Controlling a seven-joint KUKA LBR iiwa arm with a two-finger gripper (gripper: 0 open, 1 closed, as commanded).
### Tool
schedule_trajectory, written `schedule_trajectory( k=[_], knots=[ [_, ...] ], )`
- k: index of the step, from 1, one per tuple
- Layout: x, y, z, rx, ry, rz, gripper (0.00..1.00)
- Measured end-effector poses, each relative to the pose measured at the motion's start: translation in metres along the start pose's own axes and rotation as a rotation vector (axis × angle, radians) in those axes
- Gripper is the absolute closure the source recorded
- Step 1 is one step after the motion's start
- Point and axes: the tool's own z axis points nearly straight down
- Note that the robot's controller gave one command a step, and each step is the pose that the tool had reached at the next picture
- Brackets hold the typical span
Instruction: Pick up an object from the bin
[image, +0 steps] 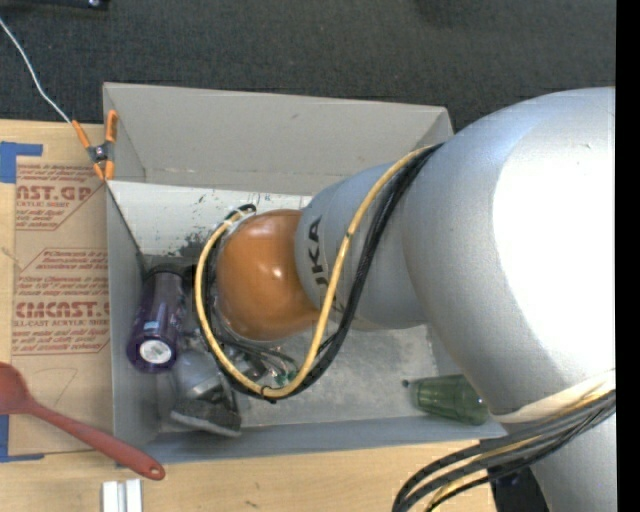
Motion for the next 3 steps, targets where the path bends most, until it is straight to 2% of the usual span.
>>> schedule_trajectory(
  k=[2, 3],
  knots=[
    [0.002, 0.0, -0.037, -0.001, 0.011, -0.001, 1.0],
    [0.001, 0.0, -0.049, -0.001, 0.01, -0.001, 1.0]
  ],
)
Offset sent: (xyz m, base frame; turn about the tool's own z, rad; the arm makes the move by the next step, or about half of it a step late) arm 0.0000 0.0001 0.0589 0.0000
